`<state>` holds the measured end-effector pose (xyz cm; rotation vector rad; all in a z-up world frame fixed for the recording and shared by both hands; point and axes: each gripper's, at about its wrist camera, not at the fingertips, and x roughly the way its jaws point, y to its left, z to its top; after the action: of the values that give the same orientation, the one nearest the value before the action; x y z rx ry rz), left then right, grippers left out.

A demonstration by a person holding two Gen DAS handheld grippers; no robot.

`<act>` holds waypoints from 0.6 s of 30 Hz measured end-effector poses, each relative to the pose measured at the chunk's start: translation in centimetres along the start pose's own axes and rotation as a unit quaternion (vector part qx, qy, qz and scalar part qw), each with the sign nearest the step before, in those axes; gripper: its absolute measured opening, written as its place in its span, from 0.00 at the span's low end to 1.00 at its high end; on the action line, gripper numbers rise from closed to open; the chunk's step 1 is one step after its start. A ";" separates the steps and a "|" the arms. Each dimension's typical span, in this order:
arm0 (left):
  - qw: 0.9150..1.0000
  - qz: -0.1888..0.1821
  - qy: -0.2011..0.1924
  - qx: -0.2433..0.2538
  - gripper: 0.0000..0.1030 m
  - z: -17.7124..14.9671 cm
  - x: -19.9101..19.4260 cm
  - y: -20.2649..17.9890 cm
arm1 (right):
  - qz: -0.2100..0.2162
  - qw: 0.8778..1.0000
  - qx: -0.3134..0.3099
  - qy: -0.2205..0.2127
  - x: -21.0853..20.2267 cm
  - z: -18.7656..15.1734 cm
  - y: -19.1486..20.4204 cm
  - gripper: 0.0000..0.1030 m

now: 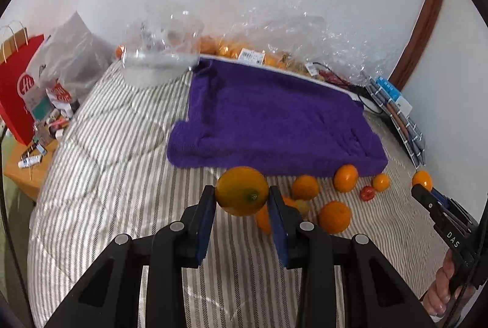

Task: Organize fruits
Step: 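Lift and carry the held oranges over the purple towel with both tools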

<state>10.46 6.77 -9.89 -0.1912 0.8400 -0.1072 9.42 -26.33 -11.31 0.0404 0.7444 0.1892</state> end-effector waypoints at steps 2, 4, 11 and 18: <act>1.000 -0.001 -0.005 0.000 0.32 0.5 -0.2 -0.1 | -0.004 1.000 -0.001 -0.001 0.1 0.6 0.2 0.31; 1.000 0.000 -0.007 0.002 0.32 1.2 -0.3 -0.2 | -0.007 1.000 0.000 0.000 0.2 1.1 0.2 0.31; 1.000 0.002 -0.016 0.008 0.32 4.0 -0.1 -1.2 | -0.006 1.000 0.006 -0.009 0.3 3.8 0.2 0.31; 0.999 0.018 -0.027 0.014 0.32 7.1 1.3 -2.2 | -0.006 1.000 0.005 -0.020 1.7 6.9 -0.2 0.31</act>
<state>16.58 5.33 -5.71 -0.1512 0.7880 -0.0801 15.29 -26.05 -7.40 0.0496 0.7055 0.1731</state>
